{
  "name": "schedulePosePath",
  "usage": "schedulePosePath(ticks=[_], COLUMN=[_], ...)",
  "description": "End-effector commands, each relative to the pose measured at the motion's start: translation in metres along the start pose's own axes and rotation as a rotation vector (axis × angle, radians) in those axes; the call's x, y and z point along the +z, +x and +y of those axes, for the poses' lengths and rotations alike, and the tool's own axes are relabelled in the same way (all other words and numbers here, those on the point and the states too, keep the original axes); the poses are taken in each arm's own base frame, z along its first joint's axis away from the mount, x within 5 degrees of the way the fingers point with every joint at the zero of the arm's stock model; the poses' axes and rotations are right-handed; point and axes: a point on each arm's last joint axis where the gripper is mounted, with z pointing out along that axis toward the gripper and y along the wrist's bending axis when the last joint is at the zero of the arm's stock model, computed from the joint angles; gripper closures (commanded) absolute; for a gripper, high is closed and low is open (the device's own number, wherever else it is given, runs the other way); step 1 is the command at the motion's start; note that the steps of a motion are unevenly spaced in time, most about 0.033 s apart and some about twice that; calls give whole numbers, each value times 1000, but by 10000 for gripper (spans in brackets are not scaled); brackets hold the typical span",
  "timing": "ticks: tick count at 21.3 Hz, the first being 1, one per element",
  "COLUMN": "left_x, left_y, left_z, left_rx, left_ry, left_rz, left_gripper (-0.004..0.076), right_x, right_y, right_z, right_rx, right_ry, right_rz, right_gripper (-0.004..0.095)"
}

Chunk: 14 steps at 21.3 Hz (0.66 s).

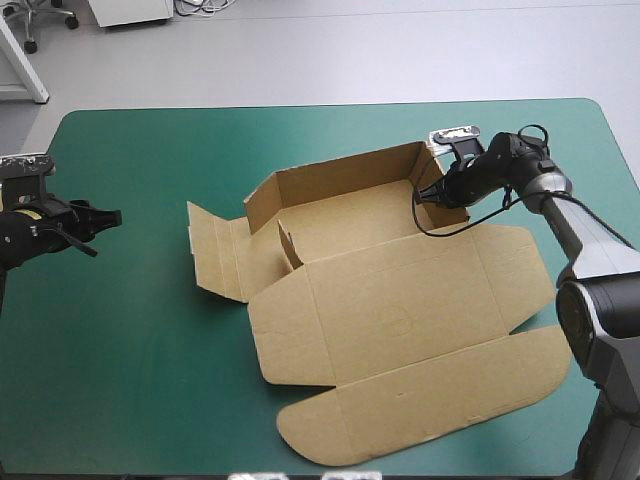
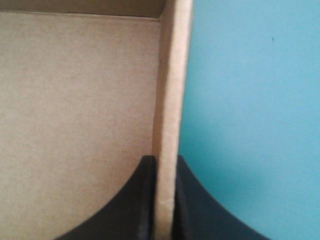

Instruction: Fold the box

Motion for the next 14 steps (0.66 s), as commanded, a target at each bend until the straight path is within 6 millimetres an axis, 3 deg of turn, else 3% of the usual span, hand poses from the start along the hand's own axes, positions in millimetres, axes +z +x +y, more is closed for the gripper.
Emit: schedulePosePath(ticks=[1, 7, 14], left_x=[-13, -13, -13], left_y=[-12, -12, -12], left_z=[-1, -1, -1], left_rx=[-6, -4, 6], left_ry=[-3, 6, 2], left_rz=[-106, -106, -105], left_gripper=[413, 413, 413], right_x=[-28, -38, -82], right_y=[-13, -21, -50], right_z=[3, 2, 11], right_rx=[-51, -18, -12], right_ry=[36, 53, 35], right_rz=[-81, -101, -209], right_gripper=[908, 908, 908])
